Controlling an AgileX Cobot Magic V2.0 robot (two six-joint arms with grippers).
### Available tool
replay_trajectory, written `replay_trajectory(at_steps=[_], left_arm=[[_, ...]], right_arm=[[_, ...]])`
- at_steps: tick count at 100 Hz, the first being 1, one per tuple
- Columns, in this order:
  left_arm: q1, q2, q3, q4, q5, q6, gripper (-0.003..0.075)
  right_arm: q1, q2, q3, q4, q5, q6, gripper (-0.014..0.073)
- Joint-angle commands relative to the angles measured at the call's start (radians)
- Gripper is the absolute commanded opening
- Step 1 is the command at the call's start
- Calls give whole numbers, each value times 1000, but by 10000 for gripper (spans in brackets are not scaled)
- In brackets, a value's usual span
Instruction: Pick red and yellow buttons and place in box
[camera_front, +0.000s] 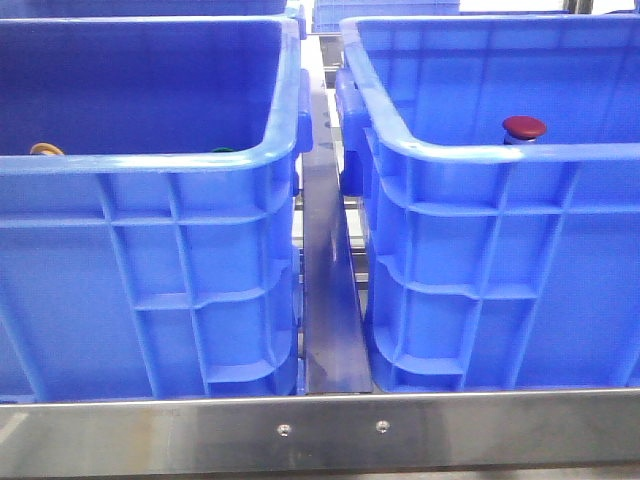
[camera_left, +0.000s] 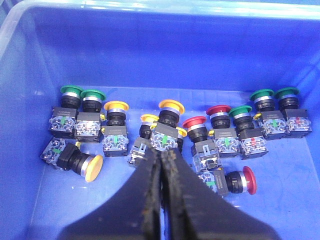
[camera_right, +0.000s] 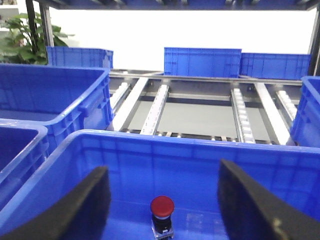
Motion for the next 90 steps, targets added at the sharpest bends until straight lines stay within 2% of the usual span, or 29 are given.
replay_trajectory(at_steps=[1,18,28,43,50,57,69,74,81,90], left_arm=[[5,-10,-25,26,-59,-10,-19],[5,-10,-25,26,-61,-10,-19],[5,-10,-25,26,-63,-10,-19],[5,-10,-25,24,-65,1,6],[5,-10,-25,10,-65,26,80],[5,-10,-25,-1,-65,42,199],[5,-10,-25,-1,-67,45,491],[5,-8,-25,-1,-69,44,581],[5,5,-29,-1,-63,44,639],[5,40,-48,-1,-54,55,639]], right_arm=[[3,-43,-5,11,10,0,332],[3,-78,4,13,11,0,69],[3,-77,6,13,11,0,-57],[3,-77,6,14,12,0,-67],[3,-77,6,14,12,0,-67],[3,-77,6,14,12,0,-67],[3,-77,6,14,12,0,-67],[3,-77,6,14,12,0,-67],[3,-77,6,14,15,0,-67],[3,-77,6,14,16,0,-67]])
